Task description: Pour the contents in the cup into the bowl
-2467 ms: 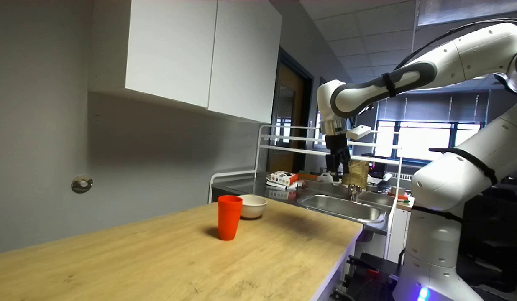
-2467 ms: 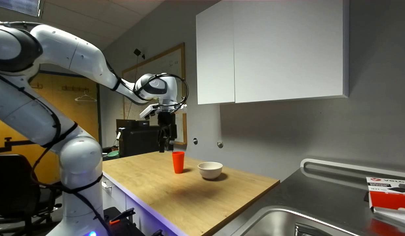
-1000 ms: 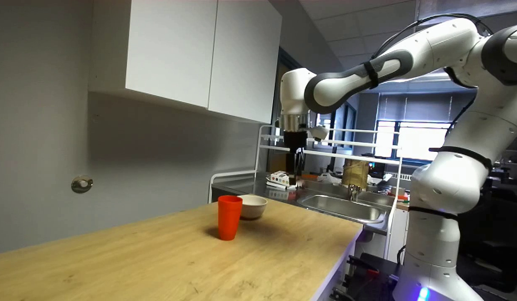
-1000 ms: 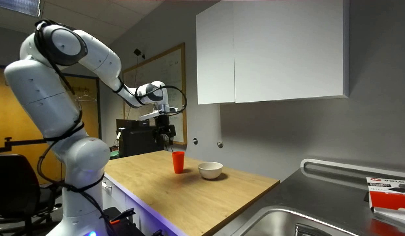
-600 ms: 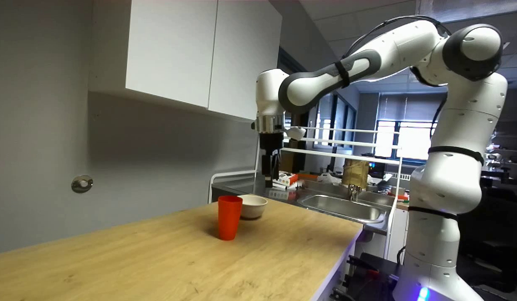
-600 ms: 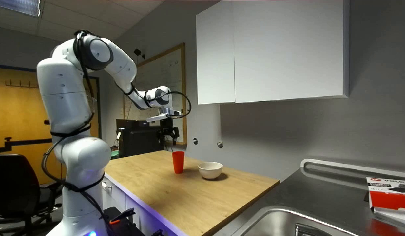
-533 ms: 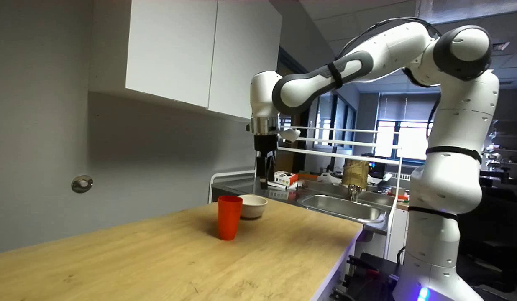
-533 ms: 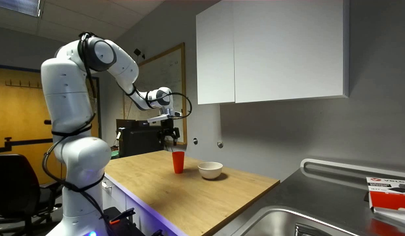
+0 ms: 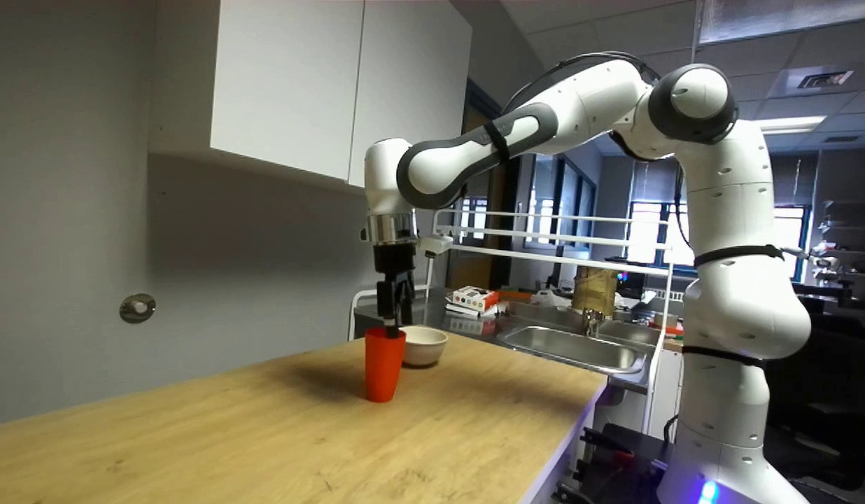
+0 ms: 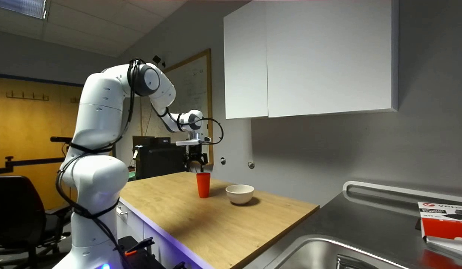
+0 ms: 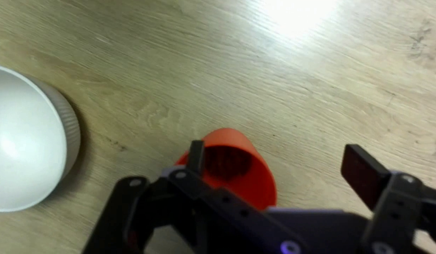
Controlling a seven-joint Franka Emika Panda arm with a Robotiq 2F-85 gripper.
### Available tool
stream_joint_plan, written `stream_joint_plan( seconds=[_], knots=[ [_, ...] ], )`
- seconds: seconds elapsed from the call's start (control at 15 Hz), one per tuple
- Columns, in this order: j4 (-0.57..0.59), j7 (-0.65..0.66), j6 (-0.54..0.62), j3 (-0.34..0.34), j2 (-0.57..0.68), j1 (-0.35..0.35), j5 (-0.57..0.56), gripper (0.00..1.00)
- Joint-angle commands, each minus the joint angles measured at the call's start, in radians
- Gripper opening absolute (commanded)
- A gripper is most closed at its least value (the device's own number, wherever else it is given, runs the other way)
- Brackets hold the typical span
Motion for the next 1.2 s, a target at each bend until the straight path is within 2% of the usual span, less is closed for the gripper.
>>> stream_joint_plan(
  seconds=[0.0,0.4,0.47,0.53,0.6,0.87,1.07,1.13],
  knots=[
    [0.117,-0.041,-0.041,0.008,0.098,0.019,0.015,1.00],
    [0.172,-0.109,-0.042,-0.012,0.204,-0.002,0.047,1.00],
    [0.175,-0.116,-0.044,-0.017,0.213,-0.009,0.053,0.75],
    [0.181,-0.121,-0.047,-0.022,0.223,-0.014,0.055,0.73],
    [0.182,-0.121,-0.049,-0.026,0.228,-0.019,0.056,0.67],
    [0.159,-0.103,-0.054,-0.038,0.205,-0.024,0.035,0.34],
    [0.122,-0.086,-0.068,-0.045,0.163,-0.020,0.015,0.12],
    [0.104,-0.075,-0.072,-0.050,0.143,-0.018,-0.001,0.07]
  ],
)
